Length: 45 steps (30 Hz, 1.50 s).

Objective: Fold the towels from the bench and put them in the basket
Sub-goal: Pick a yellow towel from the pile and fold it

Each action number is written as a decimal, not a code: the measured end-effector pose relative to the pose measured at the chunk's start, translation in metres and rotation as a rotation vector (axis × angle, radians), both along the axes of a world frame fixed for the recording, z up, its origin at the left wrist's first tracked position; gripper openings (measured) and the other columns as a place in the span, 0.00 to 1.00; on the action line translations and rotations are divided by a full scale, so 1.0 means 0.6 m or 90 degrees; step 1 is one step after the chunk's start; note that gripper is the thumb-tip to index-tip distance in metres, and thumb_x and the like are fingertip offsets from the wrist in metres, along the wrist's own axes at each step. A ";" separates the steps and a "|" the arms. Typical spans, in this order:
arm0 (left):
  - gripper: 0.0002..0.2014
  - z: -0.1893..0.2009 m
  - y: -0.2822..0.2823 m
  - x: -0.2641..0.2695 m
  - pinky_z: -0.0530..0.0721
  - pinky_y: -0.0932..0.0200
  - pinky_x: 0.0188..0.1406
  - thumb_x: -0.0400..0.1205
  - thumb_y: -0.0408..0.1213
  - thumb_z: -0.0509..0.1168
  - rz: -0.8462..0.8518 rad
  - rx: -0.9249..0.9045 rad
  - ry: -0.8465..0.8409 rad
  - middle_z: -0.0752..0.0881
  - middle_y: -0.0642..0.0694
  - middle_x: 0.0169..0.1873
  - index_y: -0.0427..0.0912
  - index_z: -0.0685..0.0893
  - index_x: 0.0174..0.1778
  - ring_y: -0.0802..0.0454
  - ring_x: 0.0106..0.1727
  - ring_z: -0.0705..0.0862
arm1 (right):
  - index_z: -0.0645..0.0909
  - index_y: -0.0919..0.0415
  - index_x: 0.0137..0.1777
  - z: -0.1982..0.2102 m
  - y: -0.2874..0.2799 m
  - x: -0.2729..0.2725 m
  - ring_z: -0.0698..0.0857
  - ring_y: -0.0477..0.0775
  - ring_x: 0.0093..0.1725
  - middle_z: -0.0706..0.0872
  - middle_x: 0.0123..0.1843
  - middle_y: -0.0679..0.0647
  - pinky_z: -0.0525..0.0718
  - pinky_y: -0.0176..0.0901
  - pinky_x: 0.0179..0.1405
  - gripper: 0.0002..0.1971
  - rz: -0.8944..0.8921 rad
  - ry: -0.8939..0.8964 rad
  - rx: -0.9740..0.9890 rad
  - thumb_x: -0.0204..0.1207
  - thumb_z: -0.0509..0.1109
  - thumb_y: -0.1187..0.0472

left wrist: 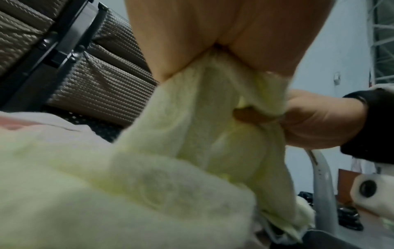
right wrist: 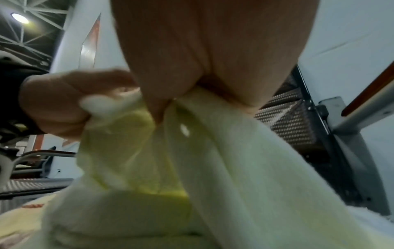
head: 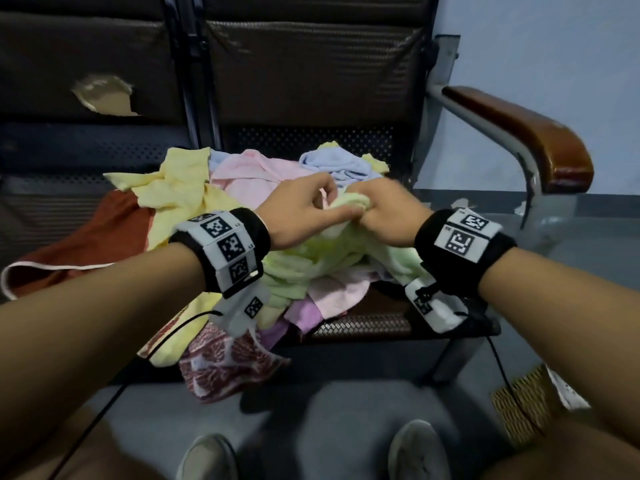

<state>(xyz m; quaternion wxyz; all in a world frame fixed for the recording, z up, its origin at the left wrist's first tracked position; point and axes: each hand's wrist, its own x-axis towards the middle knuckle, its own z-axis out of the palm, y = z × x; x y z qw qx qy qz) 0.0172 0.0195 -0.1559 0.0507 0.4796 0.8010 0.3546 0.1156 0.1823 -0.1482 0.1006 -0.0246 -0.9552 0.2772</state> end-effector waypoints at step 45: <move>0.08 0.111 -0.055 0.029 0.78 0.67 0.31 0.84 0.35 0.68 0.176 0.341 -0.351 0.88 0.47 0.34 0.41 0.89 0.40 0.57 0.34 0.87 | 0.69 0.61 0.29 0.042 -0.098 -0.007 0.72 0.52 0.30 0.72 0.26 0.50 0.65 0.46 0.34 0.20 -0.256 0.166 -0.086 0.84 0.61 0.58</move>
